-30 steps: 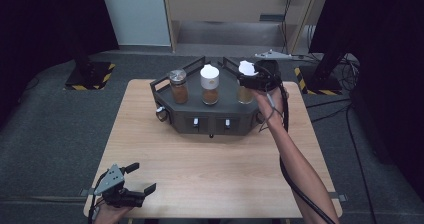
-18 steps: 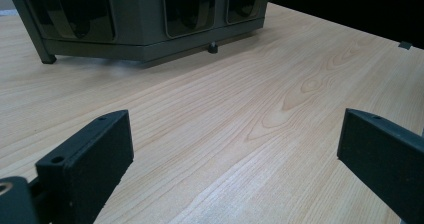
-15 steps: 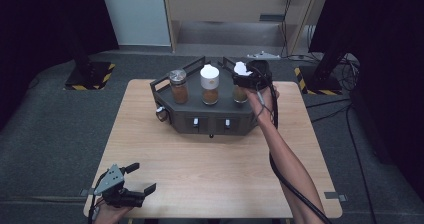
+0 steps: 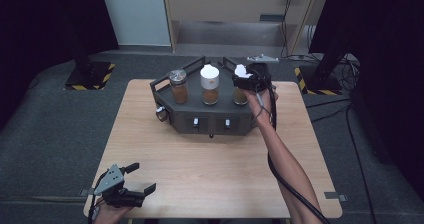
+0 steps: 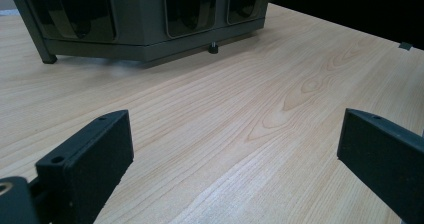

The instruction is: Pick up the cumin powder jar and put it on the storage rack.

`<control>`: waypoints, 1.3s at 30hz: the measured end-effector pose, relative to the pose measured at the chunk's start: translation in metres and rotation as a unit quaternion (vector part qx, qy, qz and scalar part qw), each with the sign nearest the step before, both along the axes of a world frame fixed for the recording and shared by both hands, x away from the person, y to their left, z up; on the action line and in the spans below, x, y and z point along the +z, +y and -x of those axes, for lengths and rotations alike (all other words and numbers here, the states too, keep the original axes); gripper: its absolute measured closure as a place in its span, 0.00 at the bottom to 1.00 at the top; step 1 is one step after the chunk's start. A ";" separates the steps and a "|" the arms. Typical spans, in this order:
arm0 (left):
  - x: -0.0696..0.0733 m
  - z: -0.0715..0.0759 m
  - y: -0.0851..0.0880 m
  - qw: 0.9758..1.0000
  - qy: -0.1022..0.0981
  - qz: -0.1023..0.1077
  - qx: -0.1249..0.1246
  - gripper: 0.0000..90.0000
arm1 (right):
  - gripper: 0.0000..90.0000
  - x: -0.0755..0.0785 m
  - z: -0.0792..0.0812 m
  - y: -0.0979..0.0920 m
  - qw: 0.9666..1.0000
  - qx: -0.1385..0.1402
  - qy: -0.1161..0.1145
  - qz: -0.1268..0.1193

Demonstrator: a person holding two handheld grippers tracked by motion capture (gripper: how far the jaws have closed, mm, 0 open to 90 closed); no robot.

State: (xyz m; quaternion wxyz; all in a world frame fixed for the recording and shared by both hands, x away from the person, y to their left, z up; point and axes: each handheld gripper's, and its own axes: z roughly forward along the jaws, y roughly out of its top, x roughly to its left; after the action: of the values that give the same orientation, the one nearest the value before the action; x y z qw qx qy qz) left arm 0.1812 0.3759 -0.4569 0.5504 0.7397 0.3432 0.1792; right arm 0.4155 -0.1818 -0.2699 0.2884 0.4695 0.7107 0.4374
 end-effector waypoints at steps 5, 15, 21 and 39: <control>0.000 0.000 0.000 1.000 0.000 0.000 0.000 0.00 | 0.34 -0.001 0.000 -0.002 1.000 -0.002 0.002 -0.006; 0.001 0.000 0.000 1.000 0.000 -0.003 -0.001 0.00 | 0.32 -0.003 0.000 -0.006 1.000 -0.001 0.003 -0.016; 0.001 0.000 0.000 1.000 -0.001 -0.003 -0.002 0.00 | 0.15 0.001 0.008 -0.012 0.999 -0.002 -0.009 -0.035; 0.001 -0.001 -0.001 1.000 -0.001 -0.003 -0.003 0.00 | 0.09 0.030 0.046 -0.040 0.997 0.044 -0.045 -0.041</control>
State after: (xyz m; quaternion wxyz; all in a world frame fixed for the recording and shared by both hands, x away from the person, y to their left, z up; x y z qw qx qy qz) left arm 0.1818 0.3748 -0.4562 0.5485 0.7425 0.3401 0.1792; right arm 0.3697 -0.2213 -0.2403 0.2810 0.4288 0.6982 0.4997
